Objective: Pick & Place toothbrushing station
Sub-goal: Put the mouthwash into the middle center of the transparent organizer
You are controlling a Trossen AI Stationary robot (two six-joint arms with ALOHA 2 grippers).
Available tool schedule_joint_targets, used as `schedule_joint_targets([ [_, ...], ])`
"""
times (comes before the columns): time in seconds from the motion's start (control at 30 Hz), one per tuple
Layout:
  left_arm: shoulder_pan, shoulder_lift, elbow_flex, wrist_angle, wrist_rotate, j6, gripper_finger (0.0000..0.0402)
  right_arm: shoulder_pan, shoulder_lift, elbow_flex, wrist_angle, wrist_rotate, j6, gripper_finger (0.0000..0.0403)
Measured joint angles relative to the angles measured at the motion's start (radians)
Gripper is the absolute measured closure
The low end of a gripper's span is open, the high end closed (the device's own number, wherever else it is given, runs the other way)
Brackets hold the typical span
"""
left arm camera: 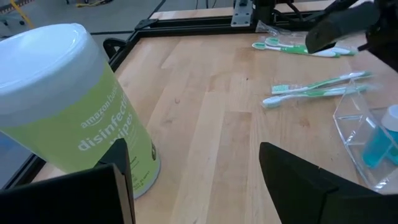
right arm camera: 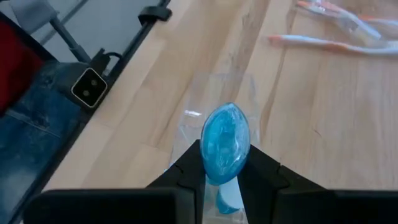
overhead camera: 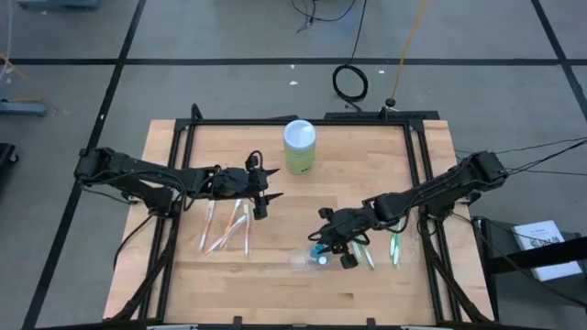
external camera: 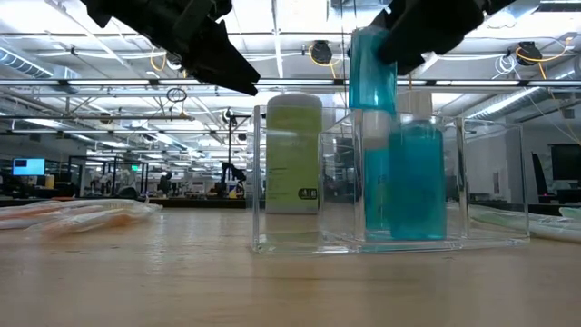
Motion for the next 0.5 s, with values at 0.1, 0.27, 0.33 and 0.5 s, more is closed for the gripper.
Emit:
schedule_joint_targets([
  [0.1, 0.0, 0.0, 0.0, 0.001, -0.002, 0.0, 0.0176, 0.0, 0.011, 0.0, -0.003, 0.001, -0.02, 0.0343],
  [0.27, 0.0, 0.0, 0.0, 0.001, -0.003, 0.0, 0.0176, 0.0, 0.008, 0.0, -0.001, 0.001, -0.032, 0.0306],
  [0.33, 0.0, 0.0, 0.0, 0.001, -0.003, 0.0, 0.0176, 0.0, 0.009, 0.0, -0.002, 0.001, -0.025, 0.0282],
  [0.5, 0.0, 0.0, 0.0, 0.001, -0.003, 0.0, 0.0176, 0.001, 0.008, 0.0, 0.0, 0.001, -0.022, 0.0235],
])
